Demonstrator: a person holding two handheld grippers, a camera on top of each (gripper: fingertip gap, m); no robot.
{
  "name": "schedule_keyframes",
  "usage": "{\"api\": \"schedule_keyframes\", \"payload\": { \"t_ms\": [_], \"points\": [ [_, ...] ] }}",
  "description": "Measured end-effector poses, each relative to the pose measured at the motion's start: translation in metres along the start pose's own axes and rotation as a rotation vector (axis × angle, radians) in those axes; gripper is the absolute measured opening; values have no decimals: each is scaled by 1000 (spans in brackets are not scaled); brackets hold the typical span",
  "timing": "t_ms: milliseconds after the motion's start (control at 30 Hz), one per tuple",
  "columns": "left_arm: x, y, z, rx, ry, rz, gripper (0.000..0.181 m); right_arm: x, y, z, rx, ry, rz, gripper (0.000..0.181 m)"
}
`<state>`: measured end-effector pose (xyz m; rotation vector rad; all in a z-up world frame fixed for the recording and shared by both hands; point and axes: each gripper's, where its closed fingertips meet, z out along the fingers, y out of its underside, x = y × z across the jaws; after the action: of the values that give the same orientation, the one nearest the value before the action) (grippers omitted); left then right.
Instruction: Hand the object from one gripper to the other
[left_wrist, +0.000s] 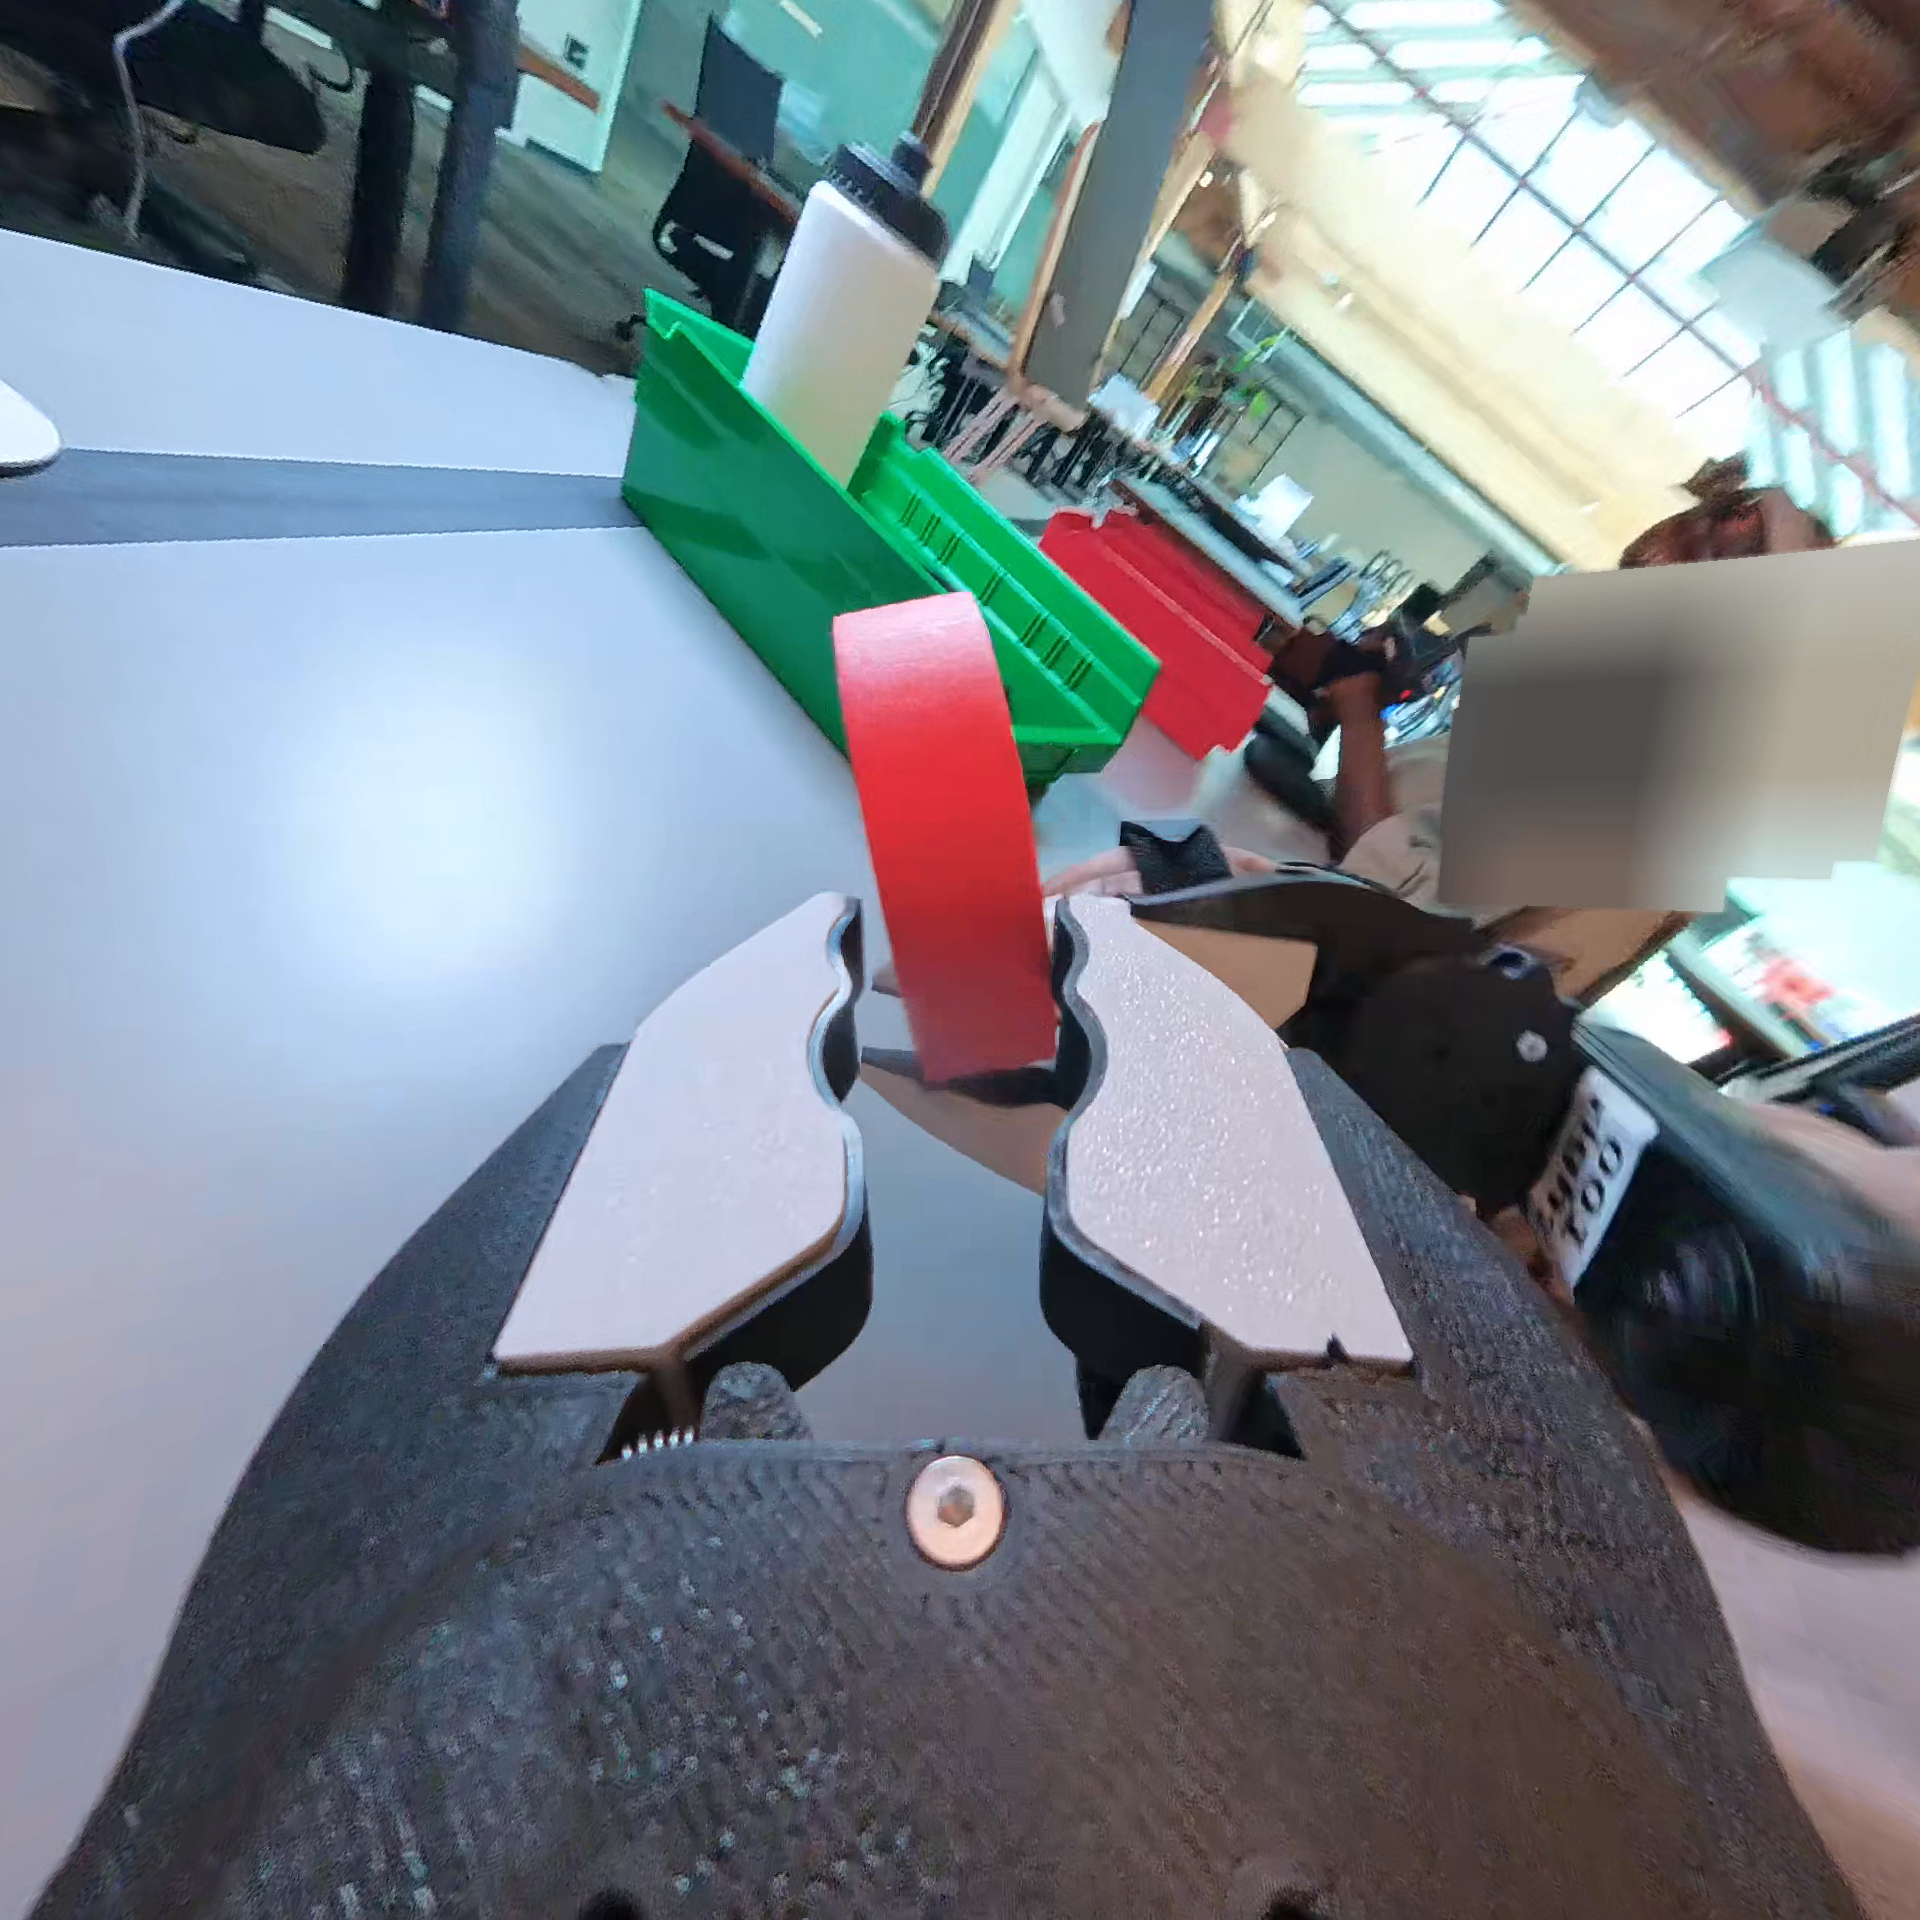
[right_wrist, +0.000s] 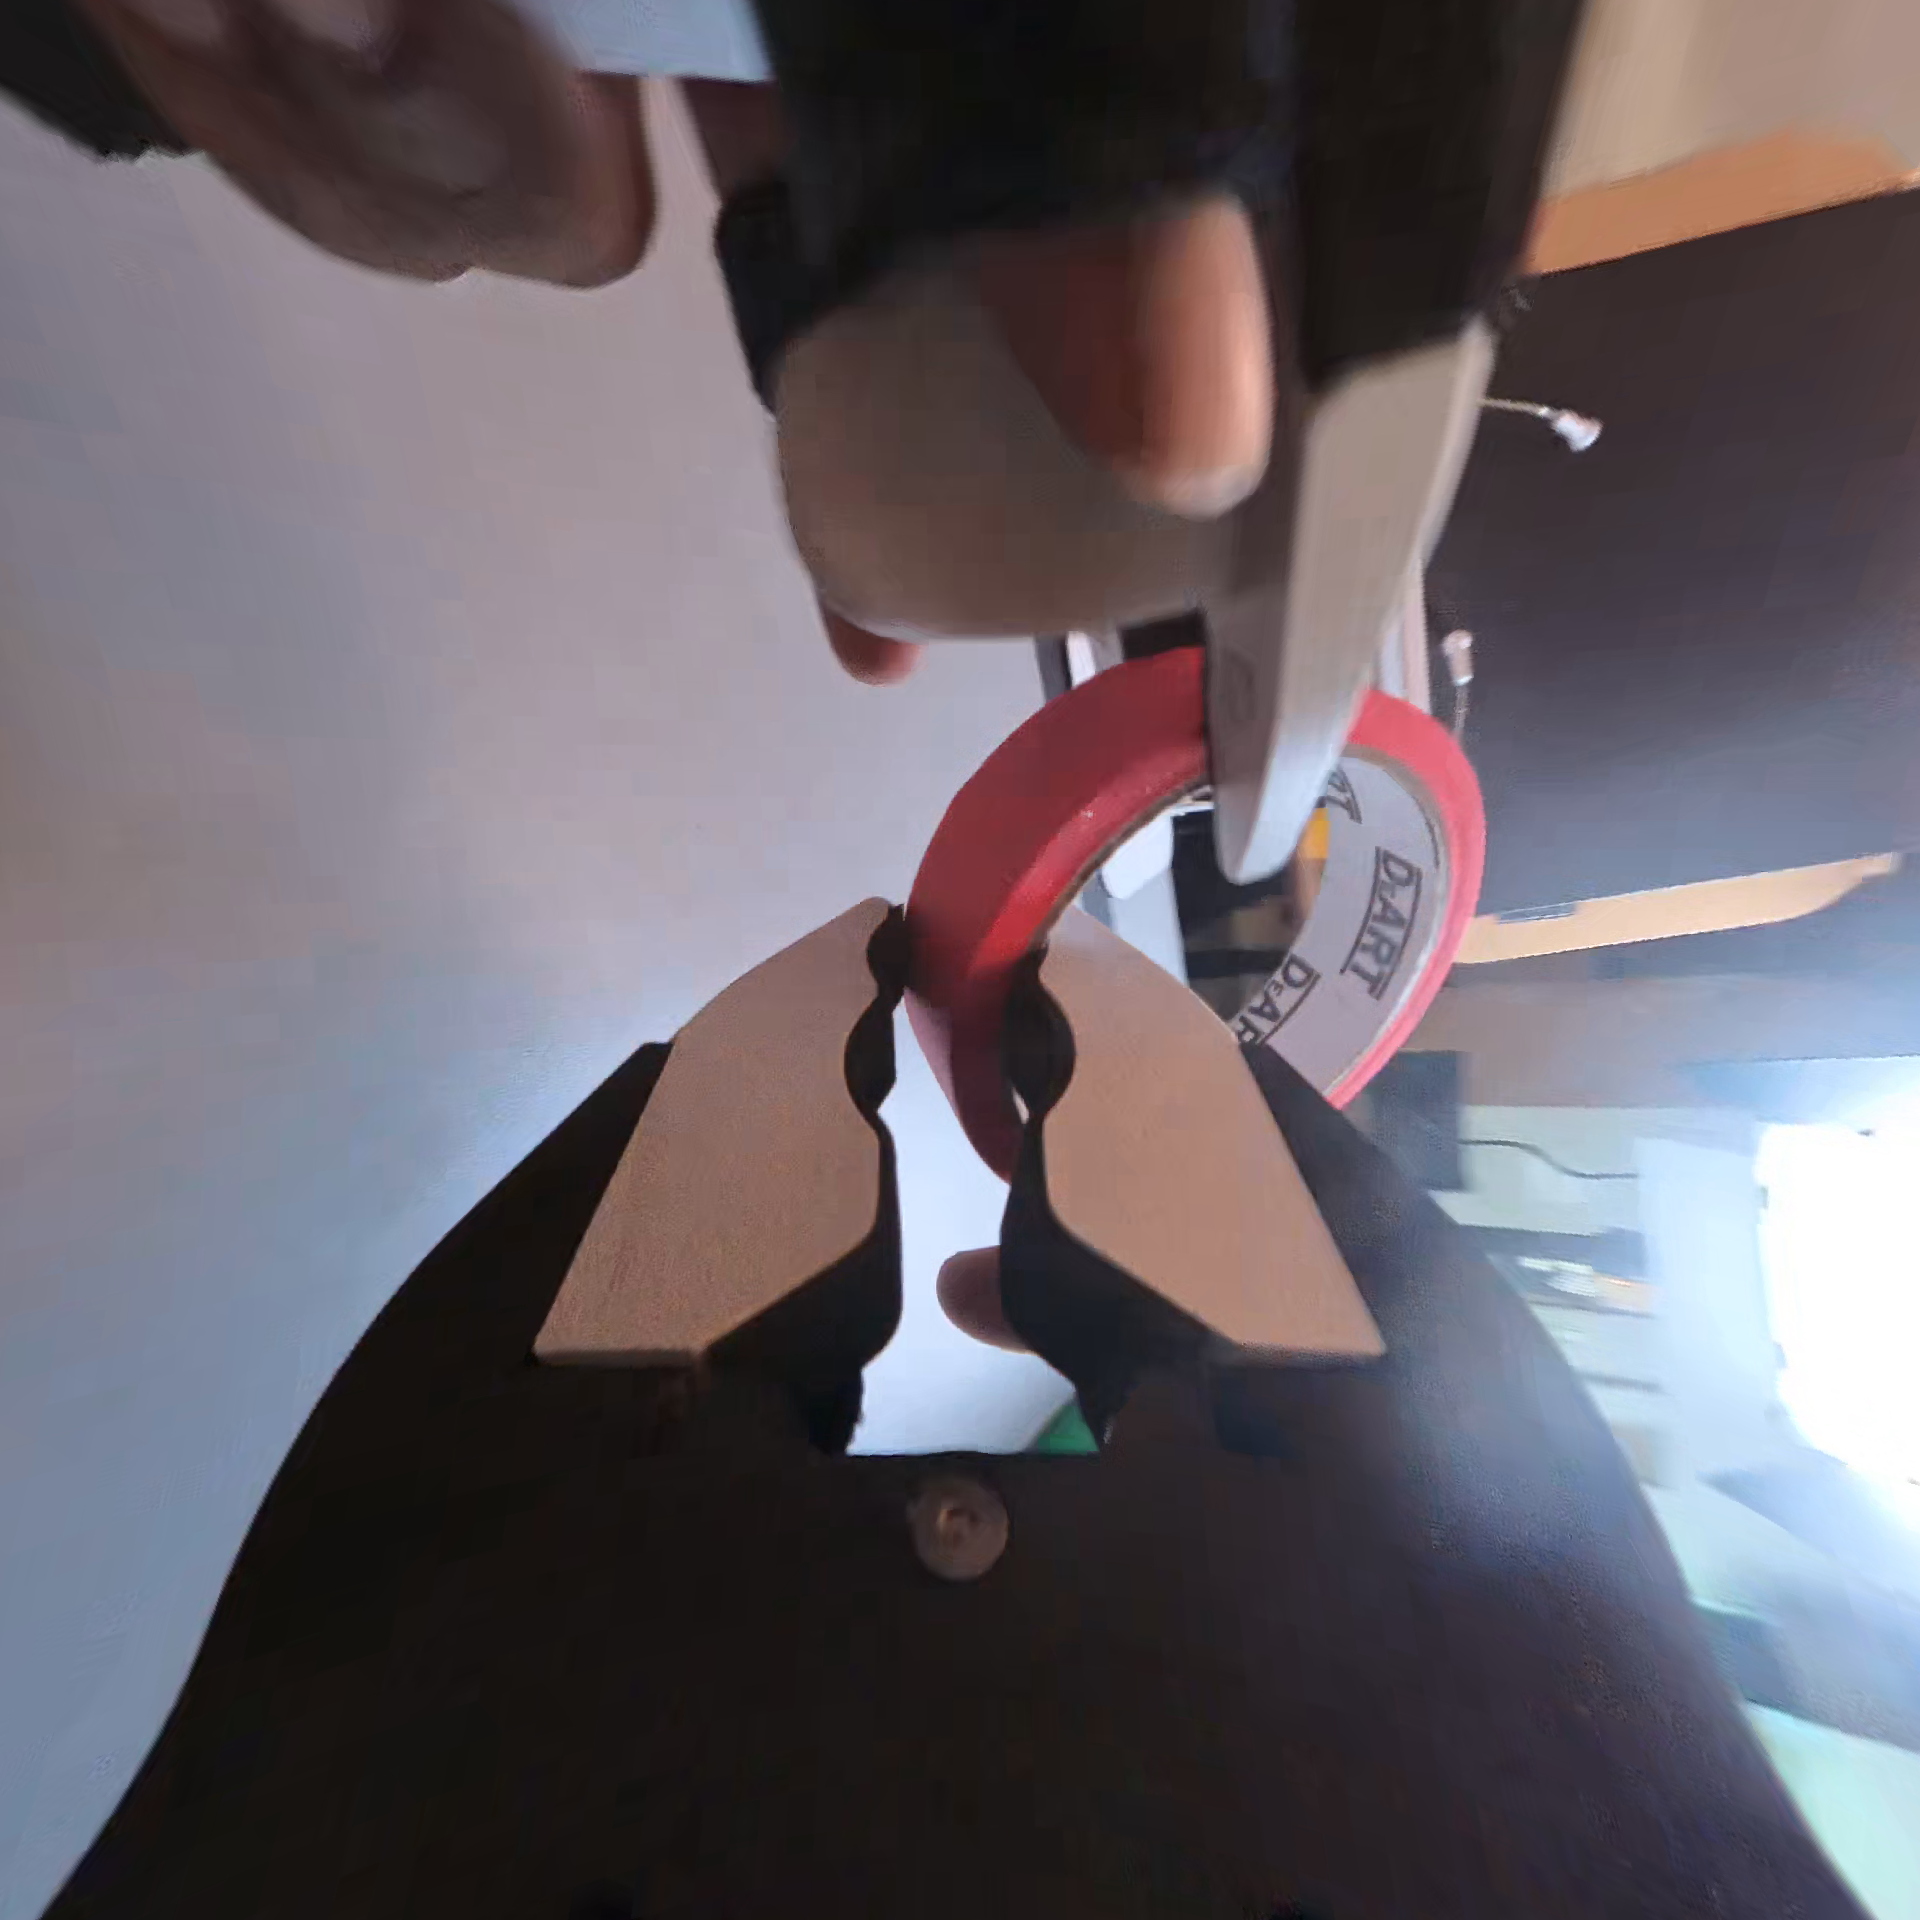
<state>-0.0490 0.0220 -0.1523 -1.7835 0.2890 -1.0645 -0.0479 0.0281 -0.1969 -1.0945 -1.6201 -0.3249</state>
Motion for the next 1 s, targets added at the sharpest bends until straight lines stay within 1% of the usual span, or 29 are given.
{"api": "schedule_keyframes", "payload": {
  "t_ms": [33, 100, 133, 200, 233, 267, 333, 400, 467, 500, 567, 600, 633, 667, 700, 733, 767, 867, 900, 967, 1000],
  "points": [
    [-3, 2, 2, -22, 6, 21, 30, -2, 1, 3, -28, 30, -57, 18],
    [-12, 6, 1, -76, 33, 27, 30, -6, 0, 6, -16, 25, -80, 19],
    [-20, 3, -2, -67, 20, 27, 29, -4, -6, 2, 30, 21, -54, 21],
    [-33, -9, -14, -26, 21, 80, 29, 3, -25, -15, 147, -1, 11, 31],
    [-35, -15, -21, -11, 47, 75, 29, 4, -37, -27, 228, -45, 71, 35],
    [-33, -23, -29, 15, 100, 71, 29, 9, -46, -39, 311, -100, 182, 40],
    [-22, -38, -46, 55, 243, 88, 28, 20, -50, -56, 441, -264, 458, 49],
    [1, -47, -63, 80, 430, 103, 29, 34, -40, -61, 507, -441, 727, 57],
    [29, -53, -79, 128, 644, 73, 29, 39, -36, -67, 612, -669, 950, 60],
    [42, -54, -85, 143, 735, 57, 29, 38, -40, -74, 684, -805, 1047, 60],
    [58, -45, -83, 112, 806, 72, 29, 37, -58, -97, 834, -1059, 1182, 62],
    [63, -39, -80, 87, 821, 91, 29, 34, -67, -105, 871, -1126, 1192, 62],
    [68, -34, -78, 70, 840, 95, 29, 27, -75, -108, 880, -1142, 1169, 54],
    [69, -30, -76, 56, 850, 85, 29, 22, -82, -111, 897, -1120, 1120, 28],
    [67, -29, -73, 54, 840, 73, 29, 20, -86, -114, 920, -1076, 1078, 26],
    [63, -31, -71, 62, 811, 68, 29, 19, -86, -111, 901, -1023, 1053, 26],
    [53, -33, -65, 65, 727, 86, 29, 22, -82, -103, 865, -962, 1035, 26],
    [5, -30, -47, 29, 334, 171, 31, 32, -57, -77, 742, -751, 978, 25],
    [-6, -30, -46, 18, 254, 155, 34, 33, -47, -67, 688, -648, 913, 25],
    [-9, -27, -43, 0, 226, 30, 37, 34, -30, -48, 558, -431, 728, 25],
    [-2, -25, -41, 1, 266, -54, 41, 35, -23, -41, 500, -327, 632, 25]
  ]
}}
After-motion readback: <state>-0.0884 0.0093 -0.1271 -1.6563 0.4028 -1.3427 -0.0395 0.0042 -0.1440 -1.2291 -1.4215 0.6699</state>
